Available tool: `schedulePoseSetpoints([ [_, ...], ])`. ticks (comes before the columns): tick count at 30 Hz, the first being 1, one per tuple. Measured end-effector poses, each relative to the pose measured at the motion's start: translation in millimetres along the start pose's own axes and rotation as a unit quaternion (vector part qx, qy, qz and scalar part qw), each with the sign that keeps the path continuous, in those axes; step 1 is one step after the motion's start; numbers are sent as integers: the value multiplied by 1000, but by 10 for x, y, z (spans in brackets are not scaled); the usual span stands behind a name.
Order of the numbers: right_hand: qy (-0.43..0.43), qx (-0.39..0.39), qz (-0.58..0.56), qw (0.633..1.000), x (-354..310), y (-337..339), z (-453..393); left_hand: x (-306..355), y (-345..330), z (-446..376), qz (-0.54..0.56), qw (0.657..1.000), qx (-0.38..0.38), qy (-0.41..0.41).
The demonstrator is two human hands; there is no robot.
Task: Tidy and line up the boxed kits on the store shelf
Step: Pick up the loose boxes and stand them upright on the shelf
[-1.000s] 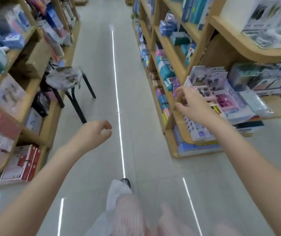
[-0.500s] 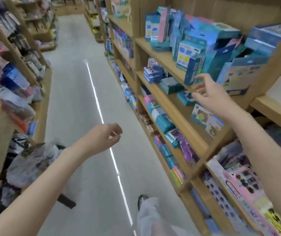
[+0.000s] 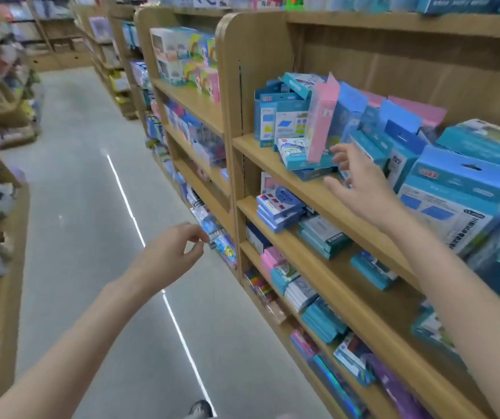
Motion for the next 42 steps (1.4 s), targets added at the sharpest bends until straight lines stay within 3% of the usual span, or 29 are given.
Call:
schedulePoseSetpoints([
  [7,-144,133,-2,981,93,-193,-748,-514,89,-1586,17,992,-68,-107],
  [11,-187,166,-17,968,276,-119,-933,-287,-2,-2340,81,968,-44,-235],
  [16,-205,194,-52,958,479,-86,-1183,-13,-340,-3004,110,941,-56,-315],
  [21,-202,211,-75,953,355,-60,-1686,66,-561,-3453,106,926,-97,-350],
  [26,-235,206,29,949,326,-174,-1880,60,-737,-3829,113,909,-131,-379],
  [31,-307,237,99,916,263,-187,-1943,-13,-929,-4051,96,859,-184,-468],
  [36,-359,284,83,885,-61,336,-1478,-34,-1013,-4152,71,803,-193,-559],
  [42,-437,232,38,868,-177,155,-783,354,-1062,-4039,121,755,-229,-603],
])
Point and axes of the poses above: each hand's wrist, its own z-axis away from the middle knuckle, its own y-axis out of the back of the hand, x = y × z, the point moved 4 cm from there along -z, towards the middle knuckle, and after that the axes turned 2 degrees about -y, right-handed, at the moved point
